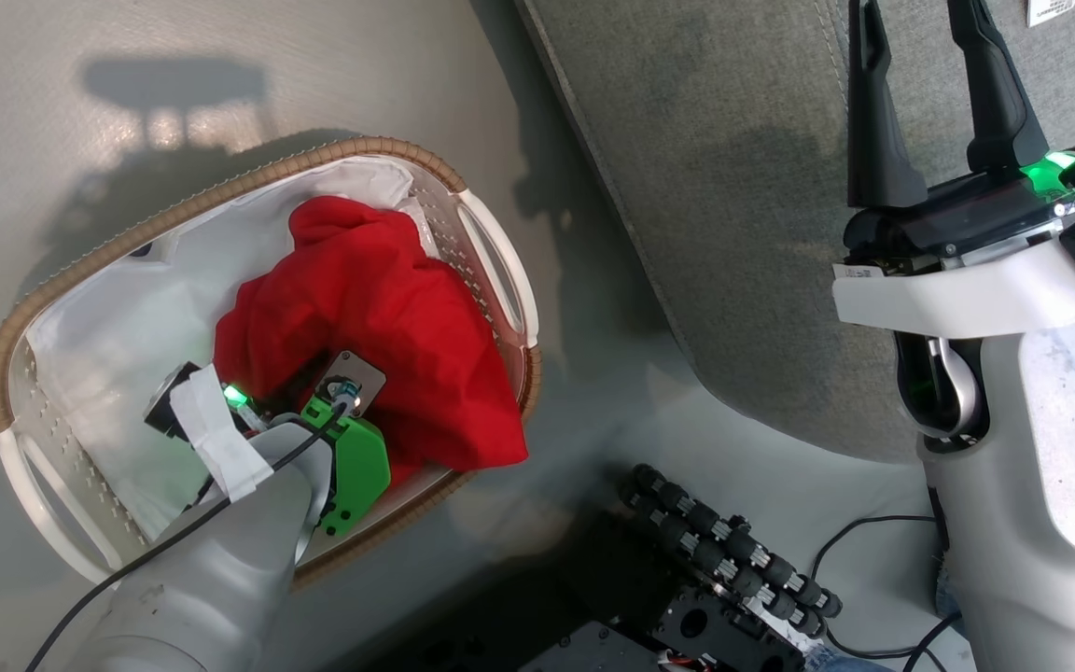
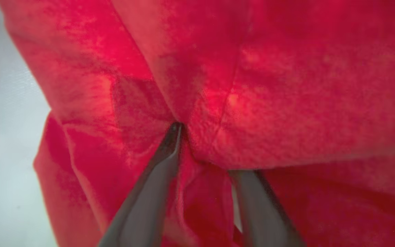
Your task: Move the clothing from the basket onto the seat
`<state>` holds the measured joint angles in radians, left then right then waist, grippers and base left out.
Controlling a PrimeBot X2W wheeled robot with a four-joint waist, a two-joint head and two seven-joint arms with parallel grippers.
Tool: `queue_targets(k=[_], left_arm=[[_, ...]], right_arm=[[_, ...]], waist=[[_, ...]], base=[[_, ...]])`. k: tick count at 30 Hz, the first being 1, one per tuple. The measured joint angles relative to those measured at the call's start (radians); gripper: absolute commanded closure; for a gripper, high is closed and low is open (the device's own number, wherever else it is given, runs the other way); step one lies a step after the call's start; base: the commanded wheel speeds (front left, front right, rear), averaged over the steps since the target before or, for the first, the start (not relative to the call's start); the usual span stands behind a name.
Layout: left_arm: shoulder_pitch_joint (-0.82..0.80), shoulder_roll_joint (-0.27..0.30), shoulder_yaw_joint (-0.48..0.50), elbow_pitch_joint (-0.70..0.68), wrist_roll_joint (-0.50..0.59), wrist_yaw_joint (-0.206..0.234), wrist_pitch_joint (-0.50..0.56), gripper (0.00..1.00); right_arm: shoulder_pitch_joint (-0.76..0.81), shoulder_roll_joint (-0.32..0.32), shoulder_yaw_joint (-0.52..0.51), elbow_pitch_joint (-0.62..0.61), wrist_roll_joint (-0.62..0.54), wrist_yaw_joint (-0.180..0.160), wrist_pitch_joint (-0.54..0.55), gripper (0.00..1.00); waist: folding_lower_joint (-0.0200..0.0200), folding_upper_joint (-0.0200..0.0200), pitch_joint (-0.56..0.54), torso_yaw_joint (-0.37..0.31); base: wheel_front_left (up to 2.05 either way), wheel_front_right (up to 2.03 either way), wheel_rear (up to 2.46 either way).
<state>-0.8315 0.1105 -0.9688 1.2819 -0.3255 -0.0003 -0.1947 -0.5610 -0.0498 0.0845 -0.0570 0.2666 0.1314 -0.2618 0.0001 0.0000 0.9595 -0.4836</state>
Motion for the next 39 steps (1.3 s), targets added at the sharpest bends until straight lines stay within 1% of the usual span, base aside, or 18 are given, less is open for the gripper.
queue_targets(k=[1, 10, 18, 20, 32, 35, 39], left_arm=[[0.0, -0.001, 0.002, 0.0, -0.005, 0.0, -0.001, 1.0], [0.002, -0.022, -0.008, -0.008, -0.017, -0.016, -0.042, 1.0], [0.025, -0.04, -0.02, -0.063, -0.025, -0.036, -0.063, 1.0], [0.033, -0.043, -0.017, -0.087, -0.029, -0.039, -0.064, 1.0], [0.128, -0.052, 0.033, -0.346, -0.034, -0.053, -0.069, 1.0], [0.152, -0.045, 0.043, -0.395, -0.028, -0.063, -0.069, 1.0], [0.167, -0.023, 0.062, -0.454, -0.014, -0.077, -0.069, 1.0]], right_arm=[[-0.001, 0.0, 0.001, -0.002, 0.0, 0.0, 0.0, 0.0], [-0.001, 0.0, -0.008, 0.002, -0.034, 0.0, 0.0, 0.0], [0.011, 0.001, -0.025, 0.028, -0.099, 0.0, 0.0, 0.0], [0.019, 0.001, -0.027, 0.033, -0.115, 0.0, 0.0, 0.0], [0.087, 0.002, -0.071, 0.081, -0.213, 0.0, 0.0, 0.0], [0.116, 0.002, -0.08, 0.092, -0.232, 0.0, 0.0, 0.0], [0.158, 0.002, -0.091, 0.11, -0.253, 0.0, 0.0, 0.0]], waist=[[0.0, 0.0, 0.0, 0.001], [-0.0001, 0.0, -0.033, 0.037], [0.0, 0.0, -0.105, 0.091], [-0.0001, 0.0, -0.127, 0.106], [-0.0001, 0.0, -0.308, 0.209], [-0.0001, 0.0, -0.361, 0.233], [-0.0002, 0.0, -0.436, 0.265]], base=[[0.0, 0.0, 0.0], [0.0, 0.0, 0.0], [0.0, 0.0, 0.0], [0.0, 0.0, 0.0], [0.0, 0.0, 0.0], [0.0, 0.0, 0.0], [0.0, 0.0, 0.0]])
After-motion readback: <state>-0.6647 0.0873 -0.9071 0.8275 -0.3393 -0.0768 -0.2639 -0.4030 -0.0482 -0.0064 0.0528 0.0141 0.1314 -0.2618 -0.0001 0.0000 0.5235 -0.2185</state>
